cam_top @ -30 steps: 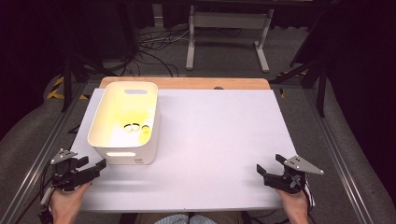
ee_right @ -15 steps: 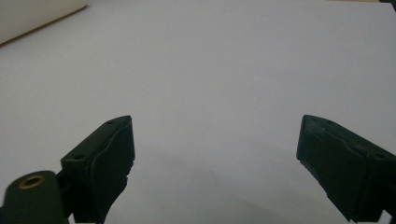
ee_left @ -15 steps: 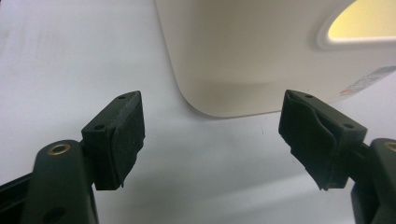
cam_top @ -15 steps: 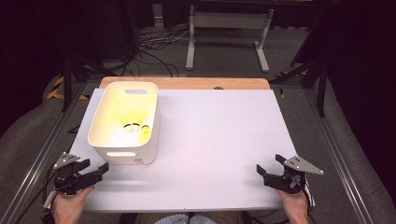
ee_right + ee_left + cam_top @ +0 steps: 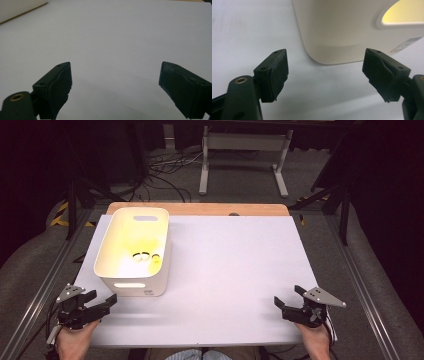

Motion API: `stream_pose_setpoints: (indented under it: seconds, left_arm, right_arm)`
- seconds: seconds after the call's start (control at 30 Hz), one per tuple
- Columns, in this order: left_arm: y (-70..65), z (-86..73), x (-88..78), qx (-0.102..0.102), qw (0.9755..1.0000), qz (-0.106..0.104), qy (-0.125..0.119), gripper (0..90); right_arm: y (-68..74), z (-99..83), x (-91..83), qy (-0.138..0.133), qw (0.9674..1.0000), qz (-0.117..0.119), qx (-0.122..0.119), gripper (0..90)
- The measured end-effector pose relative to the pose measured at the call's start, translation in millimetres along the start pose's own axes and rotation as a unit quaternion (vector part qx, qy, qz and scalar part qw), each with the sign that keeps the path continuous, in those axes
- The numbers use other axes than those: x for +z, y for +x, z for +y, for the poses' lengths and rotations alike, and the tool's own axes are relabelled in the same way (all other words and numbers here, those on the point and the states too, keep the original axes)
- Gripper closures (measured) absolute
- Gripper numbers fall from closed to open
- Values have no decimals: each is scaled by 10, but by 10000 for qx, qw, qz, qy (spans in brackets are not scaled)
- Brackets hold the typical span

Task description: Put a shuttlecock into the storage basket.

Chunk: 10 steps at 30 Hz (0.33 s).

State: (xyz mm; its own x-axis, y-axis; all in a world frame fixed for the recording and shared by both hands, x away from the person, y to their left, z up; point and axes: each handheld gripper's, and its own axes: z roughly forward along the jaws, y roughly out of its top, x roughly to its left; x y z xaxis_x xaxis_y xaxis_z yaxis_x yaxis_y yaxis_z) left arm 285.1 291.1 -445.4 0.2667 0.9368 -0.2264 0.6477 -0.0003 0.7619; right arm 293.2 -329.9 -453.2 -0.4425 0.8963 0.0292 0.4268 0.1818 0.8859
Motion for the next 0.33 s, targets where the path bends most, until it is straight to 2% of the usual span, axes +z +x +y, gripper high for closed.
stream_pose_setpoints:
  seconds: [0.07, 0.2, 0.33]
  left_arm:
    - [0, -4, -3, -25, 10000, -2, -44, 217]
    - [20, -4, 21, -98, 9999, -68, 31, 210]
    - [19, -2, 29, -85, 9999, -80, 68, 209]
  right_arm:
    - [6, 2, -9, -25, 10000, 0, 5, 120]
    - [-15, -5, 6, 14, 10000, 2, 46, 118]
    - [-23, -8, 5, 4, 10000, 4, 66, 118]
